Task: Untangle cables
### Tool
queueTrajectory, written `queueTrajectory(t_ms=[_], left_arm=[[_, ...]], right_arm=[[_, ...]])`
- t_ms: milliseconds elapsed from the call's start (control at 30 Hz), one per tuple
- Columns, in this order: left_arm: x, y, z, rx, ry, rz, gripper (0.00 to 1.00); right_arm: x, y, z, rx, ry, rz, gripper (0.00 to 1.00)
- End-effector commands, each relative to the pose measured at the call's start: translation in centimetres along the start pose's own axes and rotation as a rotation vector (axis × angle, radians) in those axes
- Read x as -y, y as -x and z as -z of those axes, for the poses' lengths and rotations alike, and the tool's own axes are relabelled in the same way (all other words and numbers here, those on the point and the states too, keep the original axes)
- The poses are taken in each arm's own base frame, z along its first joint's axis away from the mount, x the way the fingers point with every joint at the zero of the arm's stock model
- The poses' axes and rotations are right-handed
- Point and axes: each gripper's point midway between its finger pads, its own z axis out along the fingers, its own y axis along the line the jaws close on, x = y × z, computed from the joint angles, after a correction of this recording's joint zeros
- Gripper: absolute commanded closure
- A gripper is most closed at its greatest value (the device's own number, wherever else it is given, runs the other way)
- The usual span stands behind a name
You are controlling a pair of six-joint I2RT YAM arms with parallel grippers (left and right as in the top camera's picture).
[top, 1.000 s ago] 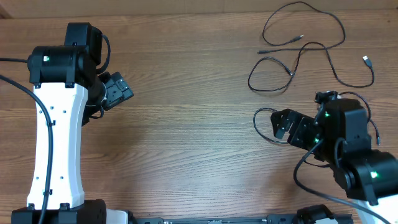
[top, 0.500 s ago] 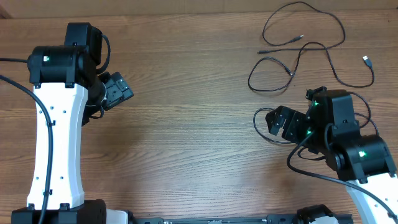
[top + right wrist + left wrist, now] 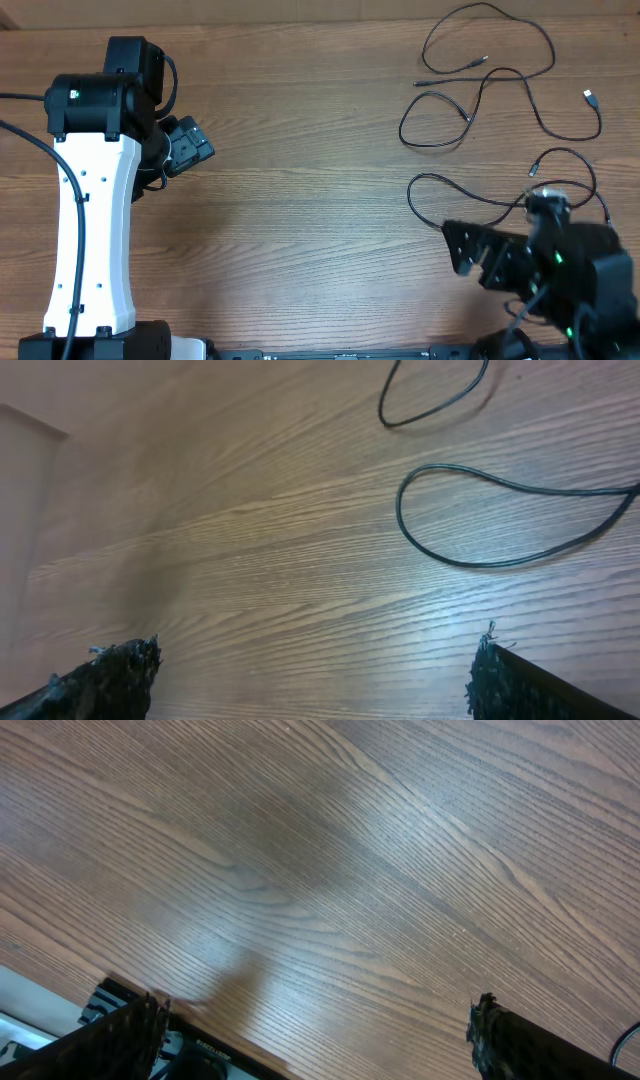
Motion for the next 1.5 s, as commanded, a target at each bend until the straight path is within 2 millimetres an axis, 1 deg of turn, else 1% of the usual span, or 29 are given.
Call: queueTrajectory(t_ms=[0,67,200,633,1267,1467], left_arm=[[0.0,0.0,-0.2,-0.005,0.002,-0.006,0.0],[0.0,0.0,-0.2,-0.005,0.002,-0.006,0.0],[0.0,0.0,-0.2,-0.005,0.002,-0.006,0.0],[0.0,0.0,-0.2,-0.005,0.002,-0.006,0.0],[0.0,0.0,-0.2,-0.005,0.002,-0.006,0.01],[0.0,0.0,-0.2,-0.005,0.002,-0.006,0.0]], right_arm=[[0.2,-1.0,0.2,-0.024,0.003,0.01,0.0],[0.4,-1.7,0.2,-0.057,-0.004,-0.002,0.0],[0.6,-2.1,0.2,-0.073,-0.009,-0.005,0.0],[2.2,-4.4,0.6,-0.165,-0.078,-0.017,0.0],[2.2,-4.5,0.6,-0.168,-0.079,-0.016,0.0],[2.7,-4.2,1.1,-0.119,-0.097,-0.002,0.0]])
